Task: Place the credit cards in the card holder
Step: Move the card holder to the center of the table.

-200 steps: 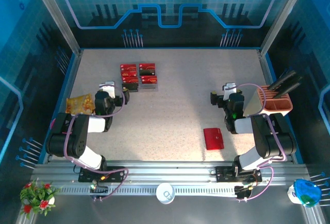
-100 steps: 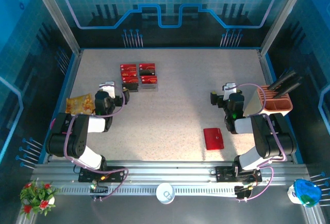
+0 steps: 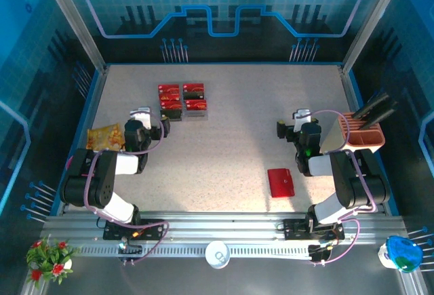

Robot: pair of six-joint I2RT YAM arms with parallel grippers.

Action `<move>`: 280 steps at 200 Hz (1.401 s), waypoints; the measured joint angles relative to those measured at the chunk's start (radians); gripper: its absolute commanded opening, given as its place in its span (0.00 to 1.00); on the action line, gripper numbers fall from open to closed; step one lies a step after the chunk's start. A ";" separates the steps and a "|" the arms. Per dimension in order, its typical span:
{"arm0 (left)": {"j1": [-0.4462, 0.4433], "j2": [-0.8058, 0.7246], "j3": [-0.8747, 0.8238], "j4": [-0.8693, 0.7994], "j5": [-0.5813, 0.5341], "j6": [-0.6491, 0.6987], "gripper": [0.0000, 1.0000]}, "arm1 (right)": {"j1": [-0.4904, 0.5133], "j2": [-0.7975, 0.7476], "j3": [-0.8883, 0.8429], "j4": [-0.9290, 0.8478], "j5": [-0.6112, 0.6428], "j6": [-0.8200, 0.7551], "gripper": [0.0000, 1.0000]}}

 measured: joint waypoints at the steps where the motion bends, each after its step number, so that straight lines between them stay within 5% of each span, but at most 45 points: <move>1: 0.000 0.000 0.000 0.000 0.000 0.000 0.99 | 0.000 0.000 0.000 0.000 0.000 0.000 1.00; 58: 0.001 -0.002 0.000 -0.005 -0.005 -0.001 0.99 | 0.000 0.000 0.000 0.000 0.001 0.000 1.00; 96: 0.001 -0.085 0.032 -0.159 -0.047 -0.022 0.99 | 0.025 -0.101 0.001 -0.080 0.024 -0.016 1.00; 153: 0.001 -0.249 0.208 -0.444 -0.082 -0.037 0.99 | 0.031 -0.319 0.279 -0.614 0.036 0.101 1.00; 186: 0.001 -0.331 0.314 -0.621 -0.082 -0.109 0.99 | 0.029 -0.390 0.448 -0.890 -0.068 0.342 1.00; 220: 0.001 -0.404 0.389 -0.803 -0.079 -0.214 0.99 | 0.005 -0.433 0.460 -0.934 -0.292 0.527 1.00; 247: 0.000 -0.435 0.434 -0.938 -0.060 -0.298 0.99 | 0.022 -0.412 0.472 -0.981 -0.421 0.571 1.00; 280: -0.003 -0.446 0.468 -1.060 -0.021 -0.378 0.99 | 0.092 -0.405 0.513 -1.137 -0.437 0.547 1.00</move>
